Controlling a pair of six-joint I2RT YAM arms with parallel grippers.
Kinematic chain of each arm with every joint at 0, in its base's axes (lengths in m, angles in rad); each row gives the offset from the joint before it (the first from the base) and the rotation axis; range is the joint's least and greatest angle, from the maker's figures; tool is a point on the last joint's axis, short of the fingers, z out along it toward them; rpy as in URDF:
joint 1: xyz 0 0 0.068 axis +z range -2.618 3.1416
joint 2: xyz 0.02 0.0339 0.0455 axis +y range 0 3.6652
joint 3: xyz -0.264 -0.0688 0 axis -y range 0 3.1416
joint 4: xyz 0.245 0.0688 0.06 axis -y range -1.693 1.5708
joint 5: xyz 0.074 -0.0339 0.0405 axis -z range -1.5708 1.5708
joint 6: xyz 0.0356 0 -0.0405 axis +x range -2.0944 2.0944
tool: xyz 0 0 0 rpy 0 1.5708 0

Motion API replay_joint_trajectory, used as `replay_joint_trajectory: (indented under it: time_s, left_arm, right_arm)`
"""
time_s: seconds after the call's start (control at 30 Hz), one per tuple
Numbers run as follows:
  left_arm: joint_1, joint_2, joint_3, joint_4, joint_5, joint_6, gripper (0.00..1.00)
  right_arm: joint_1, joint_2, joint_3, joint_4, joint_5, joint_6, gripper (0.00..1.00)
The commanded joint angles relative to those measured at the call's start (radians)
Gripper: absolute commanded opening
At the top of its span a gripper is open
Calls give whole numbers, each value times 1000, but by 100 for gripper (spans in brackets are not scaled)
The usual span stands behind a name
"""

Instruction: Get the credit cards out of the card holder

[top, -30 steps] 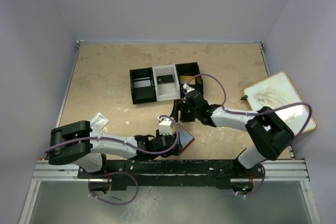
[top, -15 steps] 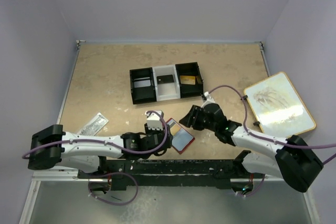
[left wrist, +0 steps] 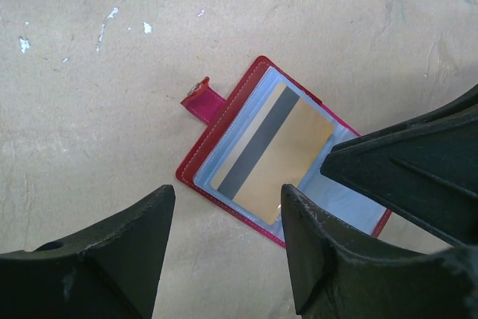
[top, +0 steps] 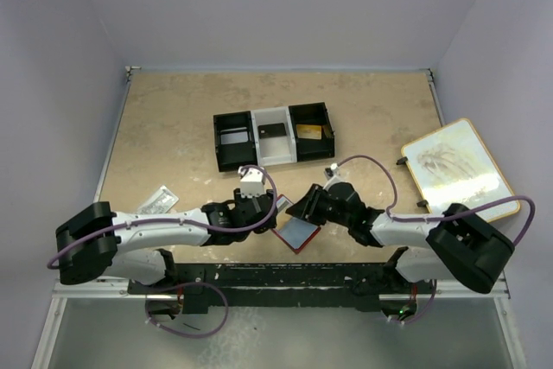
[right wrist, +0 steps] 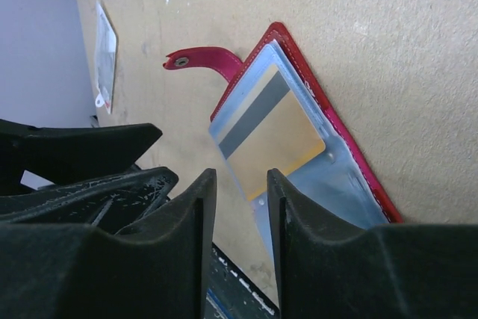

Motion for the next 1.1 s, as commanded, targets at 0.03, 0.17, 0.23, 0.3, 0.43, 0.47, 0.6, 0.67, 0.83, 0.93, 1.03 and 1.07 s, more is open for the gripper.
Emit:
replay_joint_trajectory:
  time_s: [0.03,0.17,0.23,0.3,0.43,0.47,0.6,0.67,0.83,0.93,1.03,1.07]
  left_arm:
    - [7,39,61,34,28,46,56]
    - [10,34,57,34,26,45,55]
    - [12,33,57,40,29,50,55]
    - [15,38,59,46,33,60,55]
    - [30,59,81,51,44,83,54]
    - [35,65,89,51,47,89,53]
    - [48,97,108,62,65,115,51]
    - [54,109,114,69,78,123,50]
    - [64,137,111,113,99,139,46]
    - [74,167,114,133,120,156,43]
    - [81,204,117,131,124,167,39]
    - [82,218,117,131,124,168,37]
  right_arm:
    - [24,14,-58,144,23,55,34]
    - [25,-15,-121,220,42,54,31]
    - [25,-17,-122,224,36,34,34]
    - [25,-2,-118,237,30,23,32]
    - [25,56,-114,293,13,29,33]
    - [26,74,-114,310,8,32,33]
    - [25,158,-120,376,-5,59,30]
    - [26,198,-127,417,-13,70,29]
    - [26,268,-141,455,1,87,27]
    - [25,303,-157,508,6,105,24]
    - [25,329,-170,548,-3,118,20]
    - [25,339,-172,564,-10,119,20]
